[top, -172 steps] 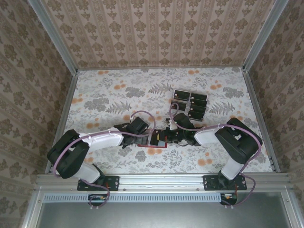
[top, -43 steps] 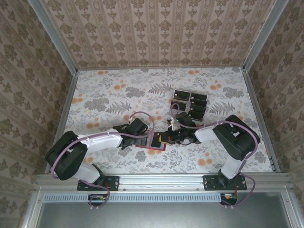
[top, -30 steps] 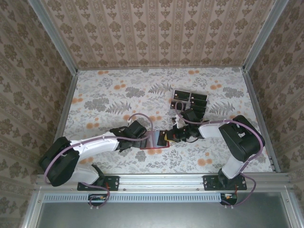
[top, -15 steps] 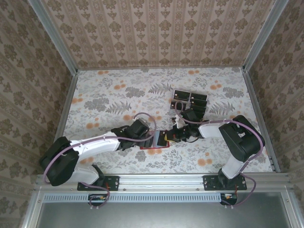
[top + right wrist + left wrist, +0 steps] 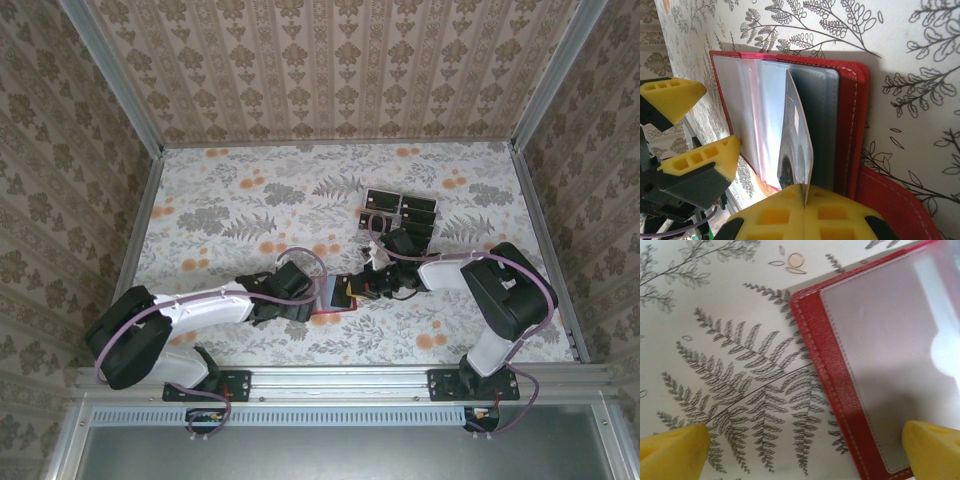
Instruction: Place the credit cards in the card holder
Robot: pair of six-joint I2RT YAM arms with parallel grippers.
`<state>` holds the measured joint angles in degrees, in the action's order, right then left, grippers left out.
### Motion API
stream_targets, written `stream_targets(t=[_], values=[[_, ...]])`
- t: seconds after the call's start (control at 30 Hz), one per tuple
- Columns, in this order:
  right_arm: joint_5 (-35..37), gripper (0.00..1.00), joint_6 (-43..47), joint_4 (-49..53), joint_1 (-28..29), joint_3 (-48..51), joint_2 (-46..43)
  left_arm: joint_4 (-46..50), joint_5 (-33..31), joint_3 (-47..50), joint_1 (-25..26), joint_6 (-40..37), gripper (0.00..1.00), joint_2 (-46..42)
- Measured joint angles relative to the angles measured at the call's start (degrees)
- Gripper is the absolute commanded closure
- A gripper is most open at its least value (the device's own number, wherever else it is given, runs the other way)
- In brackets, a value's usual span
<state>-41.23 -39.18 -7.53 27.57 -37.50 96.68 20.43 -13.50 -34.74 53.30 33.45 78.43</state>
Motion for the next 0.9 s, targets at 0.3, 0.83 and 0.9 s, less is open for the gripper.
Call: stream_targets(t=[0.3,0.83,0.9], values=[[-1.0,1.0,-1.5,-1.6,0.0,0.9,-1.1,0.6,-0.7,0.0,-1.6,0.4,0.0,0.2],[-4.5,1.0,-3.2,-9.0,1.8,1.1,-4.4,0.6,-1.3,-0.2,-3.2,0.4,0.0,0.4],[-4.8,1.0,-3.2,-10.2,2.6,1.0,-3.0,0.6,-1.3,-0.2,-3.2,0.4,0.0,0.4]])
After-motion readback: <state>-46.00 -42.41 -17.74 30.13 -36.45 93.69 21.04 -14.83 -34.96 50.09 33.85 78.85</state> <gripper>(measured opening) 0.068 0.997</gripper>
